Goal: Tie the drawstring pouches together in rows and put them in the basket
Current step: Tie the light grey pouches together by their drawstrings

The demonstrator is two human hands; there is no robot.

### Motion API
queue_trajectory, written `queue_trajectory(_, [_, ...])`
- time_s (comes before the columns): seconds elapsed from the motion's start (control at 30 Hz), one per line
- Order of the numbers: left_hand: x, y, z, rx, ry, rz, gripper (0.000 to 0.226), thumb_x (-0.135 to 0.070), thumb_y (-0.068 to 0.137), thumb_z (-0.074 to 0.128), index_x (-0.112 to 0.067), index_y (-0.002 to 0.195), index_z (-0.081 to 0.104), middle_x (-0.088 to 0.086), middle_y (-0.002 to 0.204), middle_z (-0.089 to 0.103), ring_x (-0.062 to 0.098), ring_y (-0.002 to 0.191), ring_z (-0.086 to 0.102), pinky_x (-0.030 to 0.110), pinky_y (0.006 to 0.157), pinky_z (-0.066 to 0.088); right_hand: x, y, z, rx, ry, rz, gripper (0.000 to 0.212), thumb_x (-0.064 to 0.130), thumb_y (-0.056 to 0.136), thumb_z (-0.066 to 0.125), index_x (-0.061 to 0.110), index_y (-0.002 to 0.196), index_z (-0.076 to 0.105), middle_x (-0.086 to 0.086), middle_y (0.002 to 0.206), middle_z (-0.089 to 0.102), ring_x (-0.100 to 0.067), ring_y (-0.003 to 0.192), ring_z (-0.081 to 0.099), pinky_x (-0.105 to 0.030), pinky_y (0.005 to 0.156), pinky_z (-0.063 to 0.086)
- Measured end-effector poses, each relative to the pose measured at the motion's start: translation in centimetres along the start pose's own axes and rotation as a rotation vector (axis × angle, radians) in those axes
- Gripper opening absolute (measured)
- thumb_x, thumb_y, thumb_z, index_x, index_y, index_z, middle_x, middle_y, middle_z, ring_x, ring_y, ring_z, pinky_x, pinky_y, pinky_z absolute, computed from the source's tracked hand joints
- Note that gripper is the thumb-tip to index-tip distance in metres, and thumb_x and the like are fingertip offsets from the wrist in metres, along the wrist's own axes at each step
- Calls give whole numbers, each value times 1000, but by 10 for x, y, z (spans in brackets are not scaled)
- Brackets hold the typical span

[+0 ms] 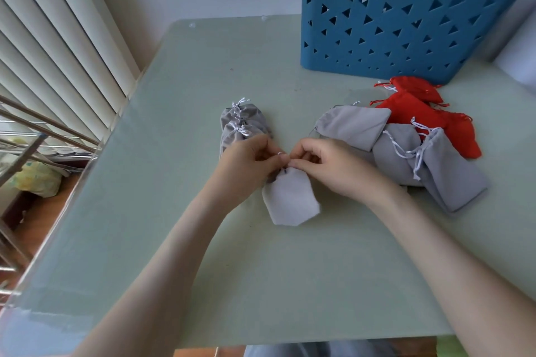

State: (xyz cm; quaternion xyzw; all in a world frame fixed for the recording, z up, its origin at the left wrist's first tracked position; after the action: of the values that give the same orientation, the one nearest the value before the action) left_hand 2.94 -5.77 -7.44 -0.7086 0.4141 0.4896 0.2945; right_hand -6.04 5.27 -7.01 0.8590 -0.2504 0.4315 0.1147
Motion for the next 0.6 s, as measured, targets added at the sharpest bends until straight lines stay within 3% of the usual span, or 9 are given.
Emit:
queue_trajectory(0.13, [3, 2, 0, -28, 203, -15, 9, -15, 82, 72, -13, 76, 66, 9, 77, 71, 19, 69, 63, 35, 73, 53, 6, -2, 0, -70, -164, -89, 10, 19, 89, 64, 19, 81, 59, 13, 68, 54, 7, 62, 50, -11, 60, 37])
queue_trajectory(0.23, [3, 1, 1, -8, 239, -17, 11, -17, 83, 72, -14, 75, 65, 11, 74, 70, 20, 67, 63, 37, 75, 53, 10, -2, 2, -86, -250, -181, 5, 13, 90, 63, 8, 86, 62, 6, 73, 54, -7, 65, 49, -17, 62, 35])
queue_trajectory(0.3, [2, 0, 1, 14, 256, -12, 14, -17, 85, 70, -16, 73, 63, 7, 70, 69, 14, 62, 61, 30, 70, 52, 13, -2, 2, -106, -278, -220, 8, 11, 89, 63, 3, 87, 63, 2, 77, 56, -12, 70, 50, -19, 63, 34])
queue_trajectory(0.47, [-2, 0, 2, 16, 214, 34, 15, -16, 86, 68, -18, 75, 59, 2, 71, 67, 8, 61, 60, 18, 62, 48, 11, -2, -5, -144, -109, -150, 10, 11, 90, 63, 3, 84, 64, 4, 75, 59, -3, 74, 50, -14, 65, 36])
queue_trajectory(0.6, [-7, -2, 3, -66, 298, 122, 15, -12, 85, 67, -18, 75, 57, -14, 66, 58, -9, 57, 52, 7, 57, 37, 10, 1, -3, -125, -94, -132, 10, 13, 92, 59, 7, 84, 63, 5, 76, 59, -3, 74, 49, -15, 66, 36])
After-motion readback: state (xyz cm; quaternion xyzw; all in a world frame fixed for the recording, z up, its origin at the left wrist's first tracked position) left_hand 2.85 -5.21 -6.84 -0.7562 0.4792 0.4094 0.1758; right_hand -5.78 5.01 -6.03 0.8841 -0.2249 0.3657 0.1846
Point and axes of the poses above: each hand's wrist, its own y-axis towards the middle knuckle, its own z-axis out of the palm, x = y × z, the point moved 6 cm from there along y, towards the middle knuckle
